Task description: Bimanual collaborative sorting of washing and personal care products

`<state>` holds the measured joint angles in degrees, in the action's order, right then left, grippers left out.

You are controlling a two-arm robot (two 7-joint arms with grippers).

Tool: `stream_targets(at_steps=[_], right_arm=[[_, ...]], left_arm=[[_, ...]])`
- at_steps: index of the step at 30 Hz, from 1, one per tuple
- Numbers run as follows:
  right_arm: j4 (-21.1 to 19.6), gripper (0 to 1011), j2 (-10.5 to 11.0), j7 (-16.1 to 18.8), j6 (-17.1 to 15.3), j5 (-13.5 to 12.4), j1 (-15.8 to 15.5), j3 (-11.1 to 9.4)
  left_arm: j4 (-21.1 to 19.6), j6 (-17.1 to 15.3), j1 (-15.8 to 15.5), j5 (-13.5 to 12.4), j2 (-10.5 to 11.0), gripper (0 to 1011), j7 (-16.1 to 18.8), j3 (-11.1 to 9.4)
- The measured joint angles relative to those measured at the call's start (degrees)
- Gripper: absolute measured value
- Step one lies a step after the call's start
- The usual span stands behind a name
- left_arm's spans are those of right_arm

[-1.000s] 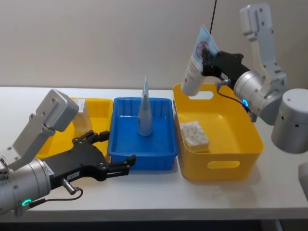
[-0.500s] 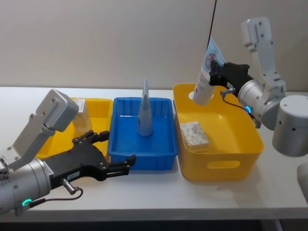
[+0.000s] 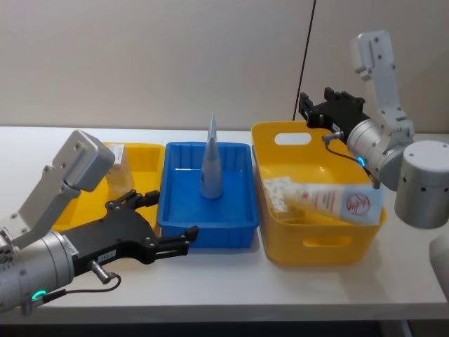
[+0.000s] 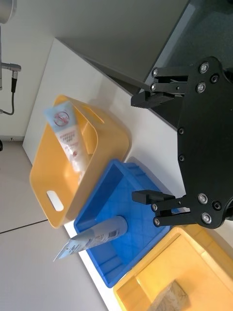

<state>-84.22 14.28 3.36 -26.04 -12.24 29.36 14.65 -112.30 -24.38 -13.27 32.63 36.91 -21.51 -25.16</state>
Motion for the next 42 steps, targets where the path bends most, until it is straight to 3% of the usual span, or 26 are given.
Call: stream_targets(at_steps=[13, 18, 32, 42], right_arm=[[0.8, 903, -0.1, -0.1, 0.2, 0.3, 0.2, 0.0], [0.9, 1002, -0.1, -0.1, 0.2, 0.4, 0.2, 0.0], [1.1, 1002, -0.1, -0.1, 0.3, 0.5, 0.3, 0.0], [-1.9, 1002, 2.0, 4.1, -0.1, -0.7, -2.0, 0.0]], left_arm=[[0.0, 0.0, 0.0, 0.0, 0.0, 1001, 0.0, 0.0], [0.0, 0.0, 0.0, 0.0, 0.0, 1001, 0.0, 0.0], [0.0, 0.0, 0.0, 0.0, 0.0, 1001, 0.0, 0.0], [0.0, 0.0, 0.0, 0.0, 0.0, 1002, 0.0, 0.0]])
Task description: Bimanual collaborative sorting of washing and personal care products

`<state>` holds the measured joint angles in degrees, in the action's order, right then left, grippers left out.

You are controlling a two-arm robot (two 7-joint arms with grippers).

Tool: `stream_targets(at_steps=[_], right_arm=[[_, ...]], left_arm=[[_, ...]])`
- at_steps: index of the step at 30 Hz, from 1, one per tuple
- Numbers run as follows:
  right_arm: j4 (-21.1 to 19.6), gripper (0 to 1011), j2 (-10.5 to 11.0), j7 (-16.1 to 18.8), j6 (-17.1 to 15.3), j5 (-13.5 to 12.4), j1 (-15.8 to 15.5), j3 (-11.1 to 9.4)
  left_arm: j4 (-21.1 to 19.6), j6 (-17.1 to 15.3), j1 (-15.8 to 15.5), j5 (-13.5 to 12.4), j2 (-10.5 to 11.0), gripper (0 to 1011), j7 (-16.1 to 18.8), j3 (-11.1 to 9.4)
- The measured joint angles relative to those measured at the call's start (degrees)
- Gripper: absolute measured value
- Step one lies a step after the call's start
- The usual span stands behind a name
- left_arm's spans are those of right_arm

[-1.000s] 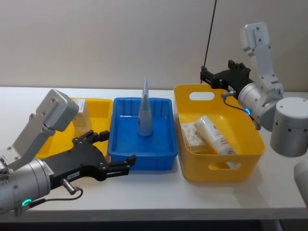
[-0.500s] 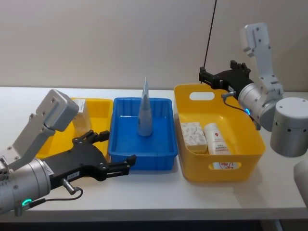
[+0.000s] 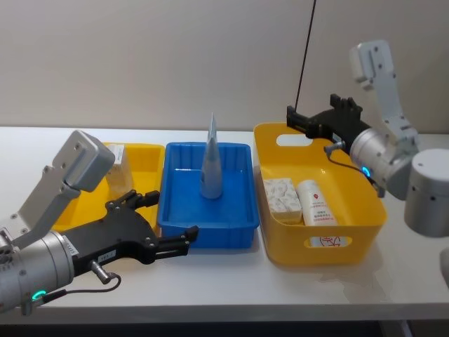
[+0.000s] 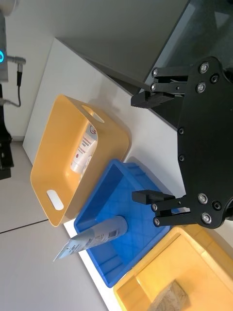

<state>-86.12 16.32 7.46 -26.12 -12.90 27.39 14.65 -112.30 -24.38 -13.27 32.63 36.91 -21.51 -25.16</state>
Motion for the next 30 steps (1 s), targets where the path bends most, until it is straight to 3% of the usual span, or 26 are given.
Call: stream_targets(at_steps=[3, 13, 19, 30], right_arm=[[-1.5, 1002, 0.9, 1.4, -0.4, -0.5, -1.1, -0.2], [-11.8, 1002, 6.0, 5.6, -3.2, -3.0, -9.6, -2.1], [-15.3, 1002, 7.8, 6.9, -4.2, -3.9, -12.5, -2.9], [-18.5, 1002, 9.4, 8.0, -5.0, -4.6, -15.2, -3.5]], left_arm=[[0.0, 0.0, 0.0, 0.0, 0.0, 1001, 0.0, 0.0], [0.0, 0.0, 0.0, 0.0, 0.0, 1001, 0.0, 0.0], [0.0, 0.0, 0.0, 0.0, 0.0, 1001, 0.0, 0.0], [0.0, 0.0, 0.0, 0.0, 0.0, 1001, 0.0, 0.0]])
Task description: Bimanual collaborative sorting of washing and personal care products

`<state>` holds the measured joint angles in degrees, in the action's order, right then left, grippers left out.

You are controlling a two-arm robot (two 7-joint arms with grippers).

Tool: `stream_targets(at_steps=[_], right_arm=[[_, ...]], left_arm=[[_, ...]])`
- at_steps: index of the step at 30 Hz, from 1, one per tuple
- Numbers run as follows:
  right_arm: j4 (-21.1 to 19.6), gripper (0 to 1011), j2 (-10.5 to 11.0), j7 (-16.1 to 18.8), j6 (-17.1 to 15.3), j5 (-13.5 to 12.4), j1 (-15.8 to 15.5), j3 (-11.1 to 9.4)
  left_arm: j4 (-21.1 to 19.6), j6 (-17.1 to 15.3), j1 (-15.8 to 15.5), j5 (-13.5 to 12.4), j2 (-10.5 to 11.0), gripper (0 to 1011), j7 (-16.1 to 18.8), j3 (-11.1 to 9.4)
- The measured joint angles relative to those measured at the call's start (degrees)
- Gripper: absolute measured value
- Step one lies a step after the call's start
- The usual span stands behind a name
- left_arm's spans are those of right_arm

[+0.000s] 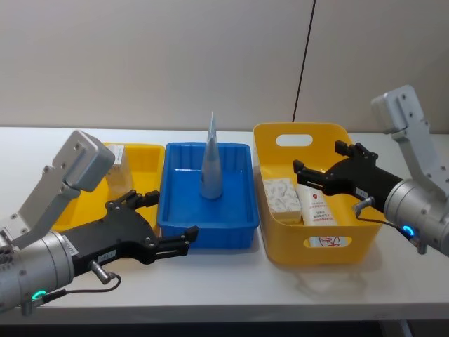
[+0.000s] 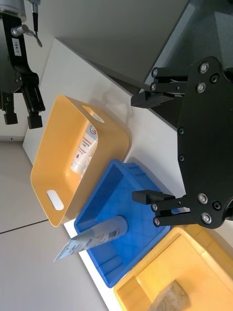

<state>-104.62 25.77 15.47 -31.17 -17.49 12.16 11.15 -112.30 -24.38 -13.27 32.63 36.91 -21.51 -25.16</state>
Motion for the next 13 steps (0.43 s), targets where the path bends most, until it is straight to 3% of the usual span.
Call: stream_targets(at_steps=[13], right_arm=[[-1.4, 1002, 0.7, 0.5, -0.4, -0.3, -1.3, -0.3]], left_arm=[[0.0, 0.0, 0.0, 0.0, 0.0, 1001, 0.0, 0.0]])
